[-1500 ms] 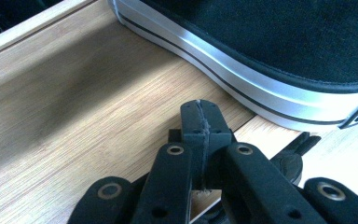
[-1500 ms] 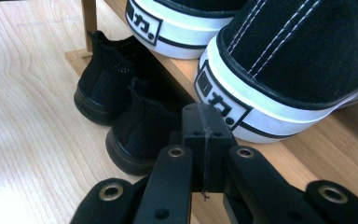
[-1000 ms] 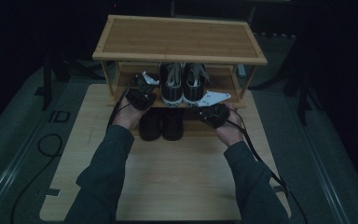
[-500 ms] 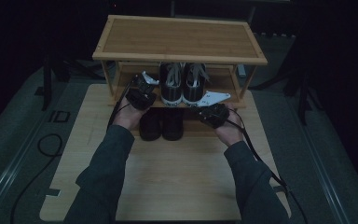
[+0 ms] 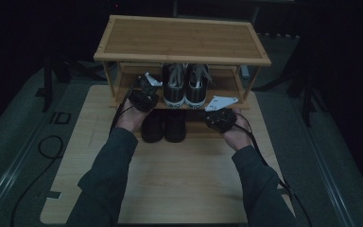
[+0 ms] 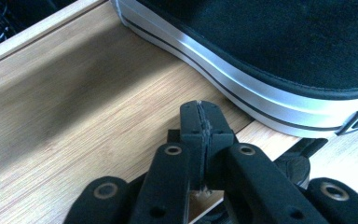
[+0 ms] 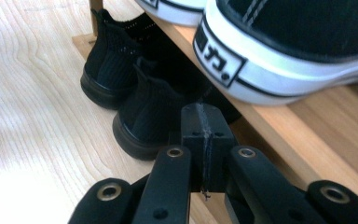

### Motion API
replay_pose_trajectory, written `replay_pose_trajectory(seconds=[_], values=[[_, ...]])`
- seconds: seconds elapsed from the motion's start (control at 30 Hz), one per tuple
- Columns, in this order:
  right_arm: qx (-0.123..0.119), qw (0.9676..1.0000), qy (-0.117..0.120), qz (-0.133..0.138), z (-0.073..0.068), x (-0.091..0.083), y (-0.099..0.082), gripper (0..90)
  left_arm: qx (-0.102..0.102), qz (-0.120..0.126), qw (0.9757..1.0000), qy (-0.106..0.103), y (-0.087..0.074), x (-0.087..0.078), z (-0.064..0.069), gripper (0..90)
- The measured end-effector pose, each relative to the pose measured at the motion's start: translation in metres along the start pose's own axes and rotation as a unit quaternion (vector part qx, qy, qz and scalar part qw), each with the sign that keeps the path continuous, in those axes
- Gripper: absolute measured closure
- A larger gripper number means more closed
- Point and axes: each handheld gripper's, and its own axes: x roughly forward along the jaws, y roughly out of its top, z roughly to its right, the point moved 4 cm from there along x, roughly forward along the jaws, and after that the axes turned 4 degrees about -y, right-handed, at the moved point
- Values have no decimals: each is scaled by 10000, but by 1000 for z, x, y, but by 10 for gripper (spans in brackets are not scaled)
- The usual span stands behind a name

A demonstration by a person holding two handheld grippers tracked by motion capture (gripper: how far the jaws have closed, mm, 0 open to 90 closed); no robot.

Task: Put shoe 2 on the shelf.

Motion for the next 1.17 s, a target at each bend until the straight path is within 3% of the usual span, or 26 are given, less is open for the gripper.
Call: replay_pose_trajectory(seconds=[0.73, 1.17], values=[[258, 9994, 14, -236, 7, 2, -30, 855, -93, 139, 9998, -46, -1, -14, 1, 869], [261, 9992, -17, -302, 9, 1, -37, 856, -53, 280, 9995, -132, -7, -28, -3, 861]])
